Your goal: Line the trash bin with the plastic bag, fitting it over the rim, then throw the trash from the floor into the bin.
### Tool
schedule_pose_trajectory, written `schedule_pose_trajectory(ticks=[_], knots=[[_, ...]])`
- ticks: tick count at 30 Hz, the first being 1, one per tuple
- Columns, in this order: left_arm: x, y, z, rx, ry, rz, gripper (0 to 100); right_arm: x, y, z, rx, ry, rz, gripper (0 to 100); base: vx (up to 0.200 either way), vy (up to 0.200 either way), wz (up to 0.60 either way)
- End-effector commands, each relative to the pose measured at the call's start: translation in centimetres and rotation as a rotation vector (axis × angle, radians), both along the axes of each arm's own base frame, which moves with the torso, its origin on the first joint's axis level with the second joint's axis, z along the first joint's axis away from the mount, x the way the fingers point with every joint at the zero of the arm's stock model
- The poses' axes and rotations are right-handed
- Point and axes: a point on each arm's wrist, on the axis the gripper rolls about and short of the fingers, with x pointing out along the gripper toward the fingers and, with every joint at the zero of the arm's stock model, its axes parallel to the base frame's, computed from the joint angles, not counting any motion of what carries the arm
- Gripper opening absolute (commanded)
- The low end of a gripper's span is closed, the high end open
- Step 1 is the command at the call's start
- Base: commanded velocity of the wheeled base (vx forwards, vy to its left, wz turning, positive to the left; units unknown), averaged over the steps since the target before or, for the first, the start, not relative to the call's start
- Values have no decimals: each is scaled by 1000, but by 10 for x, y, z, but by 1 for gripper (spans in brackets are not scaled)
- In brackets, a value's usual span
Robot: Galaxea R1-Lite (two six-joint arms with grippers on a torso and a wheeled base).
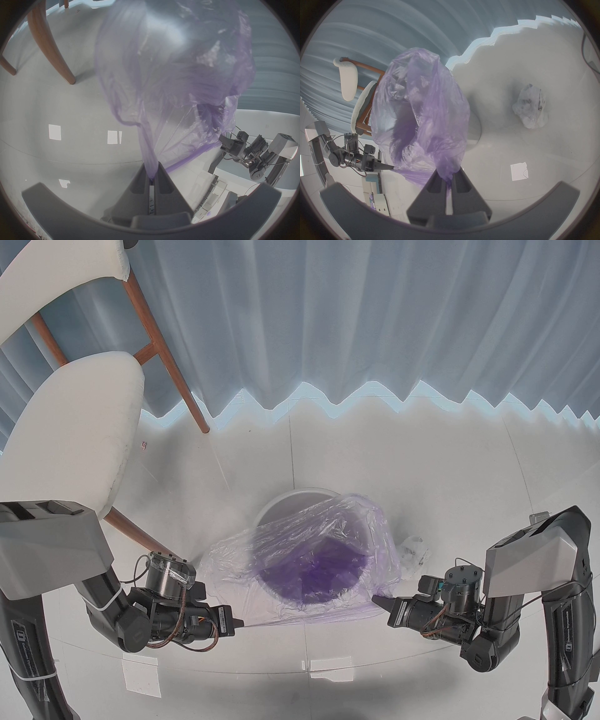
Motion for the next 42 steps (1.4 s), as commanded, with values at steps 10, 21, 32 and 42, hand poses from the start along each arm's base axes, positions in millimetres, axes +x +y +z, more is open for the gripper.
schedule_pose_trajectory(ticks=[10,21,32,42], knots=[[16,2,-7,19,-16,50,0,10,-1,-2,4,-36,-27,0,0,0,0],[21,1,-6,-2,-76,61,0,18,-1,1,4,-67,-48,0,0,0,0],[-17,-1,-2,46,-66,-33,100,-19,-5,12,-52,-18,39,100,0,0,0],[-40,11,43,-62,-205,-177,100,-32,-14,56,0,-122,109,100,0,0,0]])
